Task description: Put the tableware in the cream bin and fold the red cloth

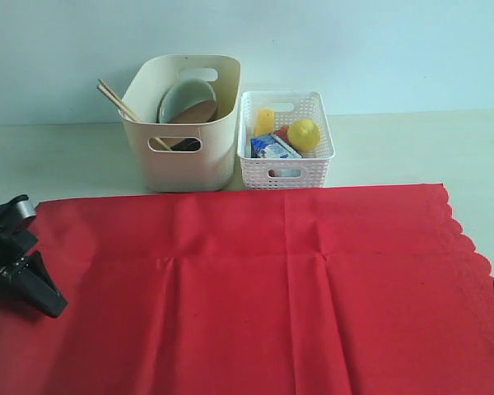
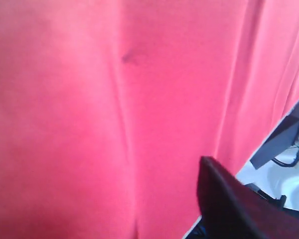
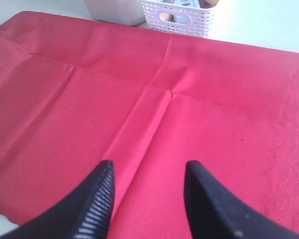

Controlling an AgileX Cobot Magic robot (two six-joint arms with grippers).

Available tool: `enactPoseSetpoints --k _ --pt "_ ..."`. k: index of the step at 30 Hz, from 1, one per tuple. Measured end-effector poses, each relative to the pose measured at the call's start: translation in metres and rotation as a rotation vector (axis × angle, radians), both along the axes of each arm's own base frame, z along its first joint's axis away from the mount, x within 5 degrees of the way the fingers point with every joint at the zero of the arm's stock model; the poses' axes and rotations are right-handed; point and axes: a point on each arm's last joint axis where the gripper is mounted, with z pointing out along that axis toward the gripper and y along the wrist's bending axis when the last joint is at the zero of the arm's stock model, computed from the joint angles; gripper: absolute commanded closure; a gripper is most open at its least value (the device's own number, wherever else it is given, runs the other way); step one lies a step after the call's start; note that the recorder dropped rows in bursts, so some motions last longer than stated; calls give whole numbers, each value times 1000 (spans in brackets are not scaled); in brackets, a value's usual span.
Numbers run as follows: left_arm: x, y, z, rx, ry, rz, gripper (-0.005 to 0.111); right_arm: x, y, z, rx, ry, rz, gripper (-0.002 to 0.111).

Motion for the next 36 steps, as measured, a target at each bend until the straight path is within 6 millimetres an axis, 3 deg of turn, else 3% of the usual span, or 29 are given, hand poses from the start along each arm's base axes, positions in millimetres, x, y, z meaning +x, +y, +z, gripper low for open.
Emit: enactPoseSetpoints --k 1,2,8,15,21,26,32,36 --pt "0 1 -4 20 -6 -1 103 0 0 0 0 0 0 65" --pt "2 2 -6 31 -11 -5 106 0 0 0 0 0 0 65" --pt "14 4 18 73 -76 33 107 0 0 0 0 0 0 65" --pt "13 4 63 101 -186 62 107 0 0 0 -2 -1 0 65" --pt "6 2 88 101 -252 76 107 6 3 -1 -38 -22 25 65" --pt "-1 2 104 125 -264 110 107 28 17 -8 -137 53 67 65" --pt "-12 -1 124 127 -302 138 107 73 46 -25 -276 233 108 66" --pt "-18 -5 136 101 -331 166 107 107 67 -48 -353 366 120 83"
